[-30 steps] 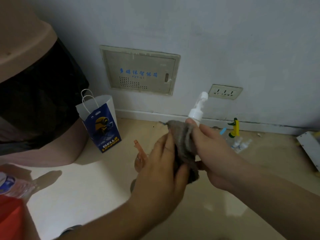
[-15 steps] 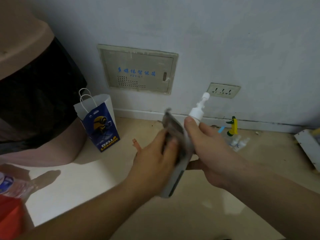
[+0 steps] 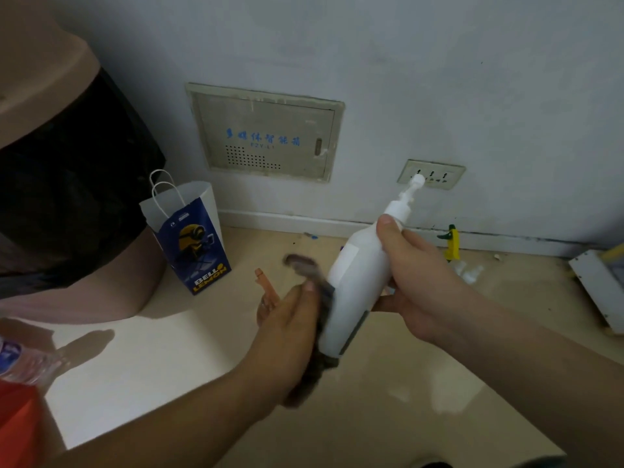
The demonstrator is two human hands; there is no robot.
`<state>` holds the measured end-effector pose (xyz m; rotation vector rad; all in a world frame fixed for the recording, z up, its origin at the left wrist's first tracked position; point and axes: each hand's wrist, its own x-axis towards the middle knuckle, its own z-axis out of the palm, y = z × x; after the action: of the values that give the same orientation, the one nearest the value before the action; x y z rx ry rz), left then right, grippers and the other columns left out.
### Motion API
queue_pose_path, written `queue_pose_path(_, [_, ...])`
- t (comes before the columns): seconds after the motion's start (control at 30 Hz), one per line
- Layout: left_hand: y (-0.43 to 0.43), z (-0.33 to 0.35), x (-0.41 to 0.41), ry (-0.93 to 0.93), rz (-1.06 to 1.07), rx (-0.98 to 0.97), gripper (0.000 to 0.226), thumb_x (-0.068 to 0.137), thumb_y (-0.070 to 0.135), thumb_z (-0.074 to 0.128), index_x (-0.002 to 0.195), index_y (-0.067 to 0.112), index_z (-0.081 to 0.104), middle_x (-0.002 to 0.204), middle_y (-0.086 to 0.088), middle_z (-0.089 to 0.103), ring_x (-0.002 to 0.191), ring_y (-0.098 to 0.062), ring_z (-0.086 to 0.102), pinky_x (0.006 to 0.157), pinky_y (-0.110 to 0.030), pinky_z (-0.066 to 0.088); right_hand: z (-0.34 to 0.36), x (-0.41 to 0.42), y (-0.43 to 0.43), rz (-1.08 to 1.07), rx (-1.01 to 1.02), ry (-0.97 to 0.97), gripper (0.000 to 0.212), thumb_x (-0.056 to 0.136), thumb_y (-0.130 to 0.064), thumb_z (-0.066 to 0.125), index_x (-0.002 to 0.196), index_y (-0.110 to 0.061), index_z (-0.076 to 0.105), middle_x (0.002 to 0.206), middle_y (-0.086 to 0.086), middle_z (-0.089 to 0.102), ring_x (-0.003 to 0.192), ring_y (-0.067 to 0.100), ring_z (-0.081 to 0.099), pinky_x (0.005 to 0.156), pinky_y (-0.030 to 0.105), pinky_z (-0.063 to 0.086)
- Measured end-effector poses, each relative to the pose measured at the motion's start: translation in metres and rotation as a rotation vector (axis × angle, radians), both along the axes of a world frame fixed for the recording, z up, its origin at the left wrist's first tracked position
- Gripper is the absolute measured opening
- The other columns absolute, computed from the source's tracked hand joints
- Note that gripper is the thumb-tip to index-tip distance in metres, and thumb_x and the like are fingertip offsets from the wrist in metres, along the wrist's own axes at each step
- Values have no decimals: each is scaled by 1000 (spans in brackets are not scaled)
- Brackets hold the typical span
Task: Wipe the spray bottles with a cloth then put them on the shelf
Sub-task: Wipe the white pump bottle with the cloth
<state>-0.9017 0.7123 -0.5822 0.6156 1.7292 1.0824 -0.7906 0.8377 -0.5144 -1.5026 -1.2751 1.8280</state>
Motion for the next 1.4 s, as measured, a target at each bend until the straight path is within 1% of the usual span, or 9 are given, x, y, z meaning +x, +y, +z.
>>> queue_pose_path(0.1, [5,19,-8,-154,107,-145,71,85,76,48,133,25,56,123,-12,64,108,-30,64,104,-50,50,0,3,2,17,-27,44,41,102,-57,52,129,-28,64,123,3,73,111,28,72,79,57,64])
queue_pose_path(0.2, [4,35,-3,425,-109,185,38,100,59,39,123,33,55,112,4,64,100,-14,63,91,-46,56,-2,1,-3,74,-83,107,44,104,-58,49,128,-26,66,118,5,78,109,30,74,86,59,62])
queue_pose_path(0.3, [-1,34,4,897,-297,298,85,88,69,54,158,39,14,136,14,46,115,-5,53,91,-33,54,-3,-5,-8,135,-59,108,38,104,-54,52,125,-28,70,114,2,79,111,27,74,94,55,60])
queue_pose_path(0.43, [9,33,-11,518,-210,268,64,86,73,58,144,58,33,118,20,64,101,0,66,85,-36,59,-1,-6,-15,151,-51,111,38,102,-56,56,122,-27,69,106,3,80,100,29,77,81,56,64])
queue_pose_path(0.63, [10,39,-20,202,20,141,57,100,64,29,90,22,67,68,8,71,59,-3,69,50,-16,52,-4,2,-14,286,-141,120,50,96,-60,59,130,-24,66,122,7,76,111,30,74,84,57,63])
queue_pose_path(0.83, [2,34,-10,-89,125,153,50,95,74,30,122,43,58,105,6,72,89,-11,73,81,-36,61,-9,8,-21,534,41,133,51,96,-13,69,139,-35,56,120,0,77,109,19,75,92,37,62])
queue_pose_path(1.03, [5,38,-6,269,-117,427,49,100,60,36,148,53,36,141,25,50,133,4,47,114,-35,39,-18,4,-31,543,239,40,51,92,-15,76,128,-47,59,112,-6,77,101,16,76,87,39,65])
queue_pose_path(1.27, [16,54,-22,-448,273,87,69,77,88,51,104,28,72,98,-6,74,95,-26,71,94,-44,52,-16,6,-33,658,452,-33,54,92,-22,79,137,-41,56,121,-19,70,109,3,71,90,28,62])
queue_pose_path(1.4, [3,40,16,-205,142,144,17,99,59,44,111,54,55,117,20,67,111,-3,64,96,-29,53,-17,7,-25,660,547,-127,51,88,-24,78,131,-43,59,113,-14,71,103,7,71,87,33,63])
